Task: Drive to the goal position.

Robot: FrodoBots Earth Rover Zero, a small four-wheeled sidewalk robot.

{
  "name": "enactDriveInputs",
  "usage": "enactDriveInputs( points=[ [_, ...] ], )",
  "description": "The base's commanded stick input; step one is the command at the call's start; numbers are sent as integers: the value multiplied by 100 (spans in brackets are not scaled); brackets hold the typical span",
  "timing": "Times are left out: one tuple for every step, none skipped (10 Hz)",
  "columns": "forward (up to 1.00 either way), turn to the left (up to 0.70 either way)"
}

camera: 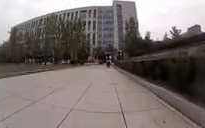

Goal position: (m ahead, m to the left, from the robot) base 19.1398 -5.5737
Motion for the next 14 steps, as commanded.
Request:
enactDriveInputs(
  points=[
    [70,0],
    [70,0],
    [70,0],
    [70,0],
    [70,0],
    [70,-2],
    [70,-7],
    [70,-10],
    [70,-8],
    [70,-3],
    [70,0],
    [70,0],
    [70,0],
    [70,0]
  ],
)
